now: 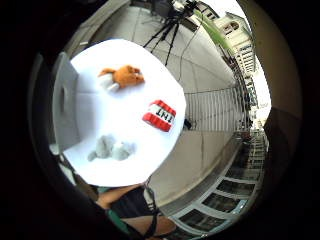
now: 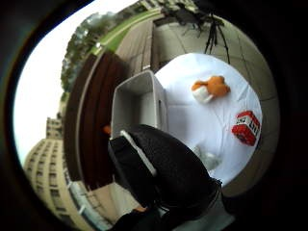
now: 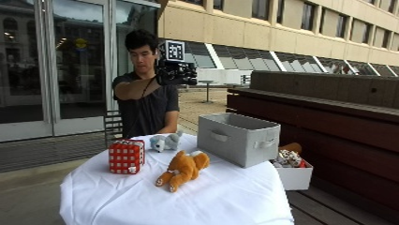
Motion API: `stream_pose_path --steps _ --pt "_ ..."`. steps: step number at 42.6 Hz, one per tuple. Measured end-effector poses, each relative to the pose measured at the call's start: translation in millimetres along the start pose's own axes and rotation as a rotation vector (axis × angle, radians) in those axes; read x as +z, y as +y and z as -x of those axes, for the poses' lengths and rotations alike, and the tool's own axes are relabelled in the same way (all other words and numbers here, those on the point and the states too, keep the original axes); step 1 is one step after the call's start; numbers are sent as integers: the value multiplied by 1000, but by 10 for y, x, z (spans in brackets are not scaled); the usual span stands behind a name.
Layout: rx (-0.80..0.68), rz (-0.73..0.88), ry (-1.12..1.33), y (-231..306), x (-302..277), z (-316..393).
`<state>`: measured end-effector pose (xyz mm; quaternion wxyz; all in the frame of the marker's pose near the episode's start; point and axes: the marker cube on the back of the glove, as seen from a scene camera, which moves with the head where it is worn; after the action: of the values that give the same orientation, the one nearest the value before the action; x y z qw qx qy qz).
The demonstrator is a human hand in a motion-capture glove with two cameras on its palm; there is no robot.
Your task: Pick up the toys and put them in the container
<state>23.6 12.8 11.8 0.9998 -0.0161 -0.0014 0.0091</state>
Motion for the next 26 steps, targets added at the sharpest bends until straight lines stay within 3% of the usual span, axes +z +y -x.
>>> stream_pose_path --steps 7,26 --pt "-31 -18 -15 240 352 -209" --pt "13 125 -53 1171 2000 -298"
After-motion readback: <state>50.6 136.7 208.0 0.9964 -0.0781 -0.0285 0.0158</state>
